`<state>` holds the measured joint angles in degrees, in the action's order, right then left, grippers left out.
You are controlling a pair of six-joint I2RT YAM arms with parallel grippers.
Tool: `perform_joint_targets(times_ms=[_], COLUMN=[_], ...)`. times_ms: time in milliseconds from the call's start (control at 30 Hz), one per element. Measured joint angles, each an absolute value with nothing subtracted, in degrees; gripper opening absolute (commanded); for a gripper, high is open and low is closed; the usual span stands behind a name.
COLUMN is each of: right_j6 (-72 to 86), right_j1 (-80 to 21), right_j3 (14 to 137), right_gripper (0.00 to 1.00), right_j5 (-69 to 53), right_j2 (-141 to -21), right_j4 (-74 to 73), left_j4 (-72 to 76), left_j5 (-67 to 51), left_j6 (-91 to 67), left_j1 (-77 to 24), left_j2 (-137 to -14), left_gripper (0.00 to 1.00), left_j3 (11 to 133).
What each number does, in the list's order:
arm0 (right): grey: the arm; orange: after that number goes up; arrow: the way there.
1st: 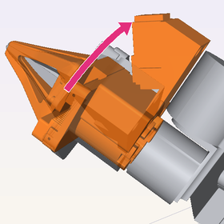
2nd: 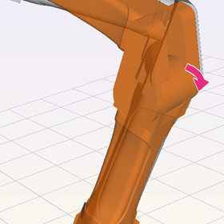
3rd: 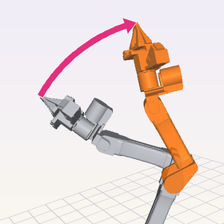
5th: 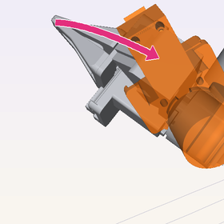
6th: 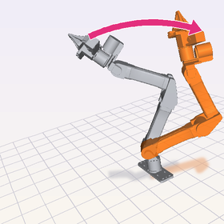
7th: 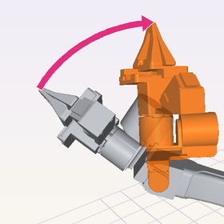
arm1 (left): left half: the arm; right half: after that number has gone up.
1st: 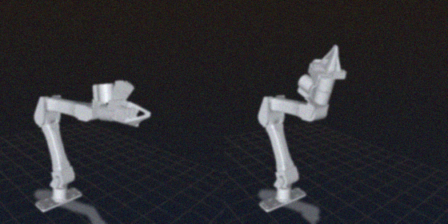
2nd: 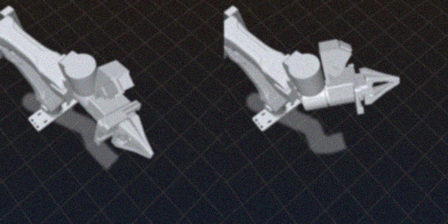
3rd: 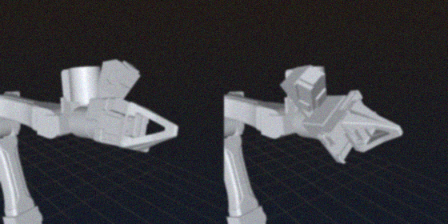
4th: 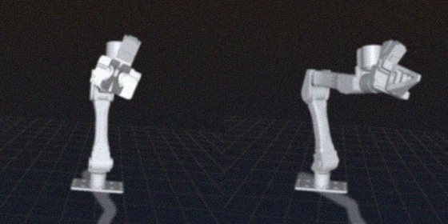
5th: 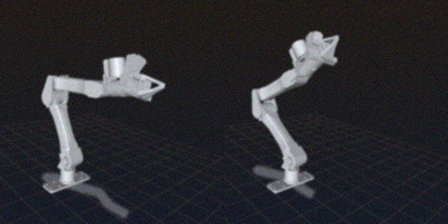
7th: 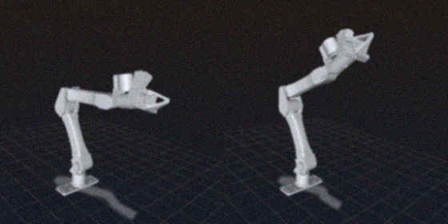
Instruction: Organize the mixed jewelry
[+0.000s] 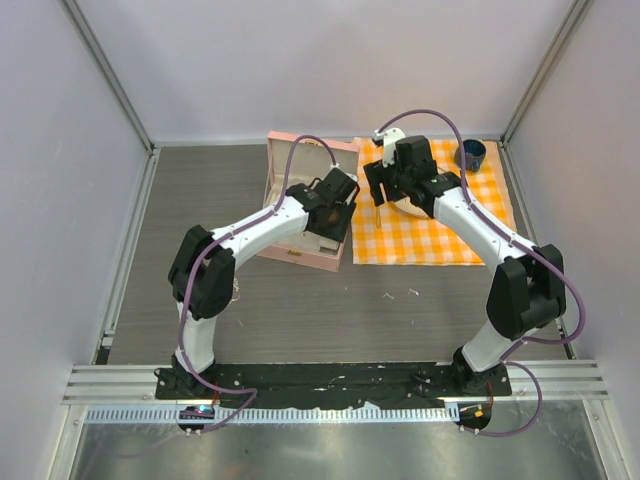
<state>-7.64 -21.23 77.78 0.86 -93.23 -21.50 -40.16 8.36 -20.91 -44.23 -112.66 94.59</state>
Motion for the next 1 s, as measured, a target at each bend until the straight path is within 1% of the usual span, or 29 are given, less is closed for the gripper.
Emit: perform_joint_targets(times_ms=[67,167,200,267,300,367,400,500,767,1000], right_j6=[-7.7,-7.7,-7.7,-7.7,-7.8,-7.8,-7.8,-7.9,-8.1,-8.2], right_j1=[-21.2,-21.2,-21.2,-21.2,-21.2,-21.2,-21.2,-21.1,-21.1,-21.1], right_j3=[77.8,77.8,77.8,77.5,77.5,77.1,77.1,76.9,76.9,76.9], right_gripper=[0.76,0.76,0.76,0.76,0.76,0.76,0.76,0.76,0.76,0.76], right_j5=[1.0,1.1,1.2,1.3,1.3,1.5,1.5,1.7,2.1,2.3], right_j2=[-93.2,-93.2,-93.2,-93.1,-93.1,-92.9,-92.8,-92.4,-92.2,-92.2], right_j4=[-21.5,-21.5,-21.5,-21.5,-21.5,-21.6,-21.5,-21.5,-21.5,-21.5], left_j4=[-40.2,-40.2,-40.1,-40.1,-40.1,-39.9,-39.9,-39.6,-38.5,-39.4], left_j5=[8.5,8.8,9.0,9.1,9.2,9.3,9.3,9.4,10.5,10.7], left_j6=[-21.0,-21.1,-21.1,-21.1,-21.1,-21.1,-21.1,-21.1,-20.6,-20.2], left_j1=[-44.3,-44.4,-44.5,-44.6,-44.6,-44.6,-44.6,-44.7,-44.7,-44.9], left_j2=[-112.7,-112.7,-112.7,-112.7,-112.7,-112.7,-112.6,-112.4,-111.0,-109.9], left_gripper=[0.13,0.18,0.24,0.3,0.37,0.41,0.46,0.52,0.64,0.66], left_j3=[94.6,94.6,94.6,94.4,94.4,94.3,94.2,93.9,91.8,91.5])
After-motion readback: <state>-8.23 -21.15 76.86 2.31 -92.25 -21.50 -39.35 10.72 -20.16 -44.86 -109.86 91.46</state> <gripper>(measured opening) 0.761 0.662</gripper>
